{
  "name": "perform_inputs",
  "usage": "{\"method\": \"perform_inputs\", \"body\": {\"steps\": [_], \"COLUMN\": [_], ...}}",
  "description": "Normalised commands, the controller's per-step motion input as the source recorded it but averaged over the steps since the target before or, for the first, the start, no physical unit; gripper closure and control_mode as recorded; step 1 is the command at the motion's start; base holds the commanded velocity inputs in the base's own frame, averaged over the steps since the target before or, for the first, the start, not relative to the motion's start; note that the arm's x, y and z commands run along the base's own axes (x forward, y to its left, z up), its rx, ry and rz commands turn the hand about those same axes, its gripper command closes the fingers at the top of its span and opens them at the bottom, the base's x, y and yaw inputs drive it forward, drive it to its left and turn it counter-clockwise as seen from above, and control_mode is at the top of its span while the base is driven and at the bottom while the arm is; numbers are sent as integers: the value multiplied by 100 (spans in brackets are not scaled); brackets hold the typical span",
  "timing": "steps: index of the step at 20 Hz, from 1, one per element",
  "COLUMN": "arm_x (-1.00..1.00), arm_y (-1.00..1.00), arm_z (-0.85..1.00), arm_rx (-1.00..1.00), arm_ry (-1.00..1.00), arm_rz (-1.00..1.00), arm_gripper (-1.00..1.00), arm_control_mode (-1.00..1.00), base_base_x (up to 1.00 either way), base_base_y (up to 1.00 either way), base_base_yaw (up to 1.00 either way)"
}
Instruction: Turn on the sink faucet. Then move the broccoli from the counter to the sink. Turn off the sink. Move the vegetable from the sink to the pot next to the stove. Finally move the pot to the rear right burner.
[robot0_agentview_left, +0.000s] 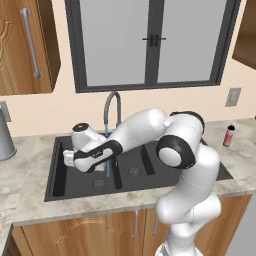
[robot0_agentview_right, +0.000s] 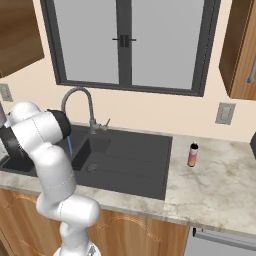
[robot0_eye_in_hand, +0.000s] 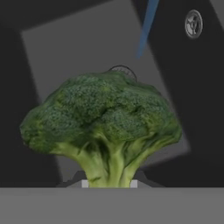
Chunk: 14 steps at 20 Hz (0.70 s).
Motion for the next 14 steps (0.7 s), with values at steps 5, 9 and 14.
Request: {"method": "perform_inputs", "body": {"steps": [5, 9, 14], "arm_x": [23, 26, 28], "arm_y": [0, 2, 5], "arm_z": [-15, -7, -22], "arm_rx": [-5, -1, -1], "arm_ry": [0, 3, 9], "arm_rz": [-13, -13, -8], "arm_gripper": [100, 100, 100], "arm_control_mode": [-100, -100, -100], "base_base_x": [0, 0, 0], "base_base_y": [0, 0, 0], "base_base_yaw": [0, 0, 0]}}
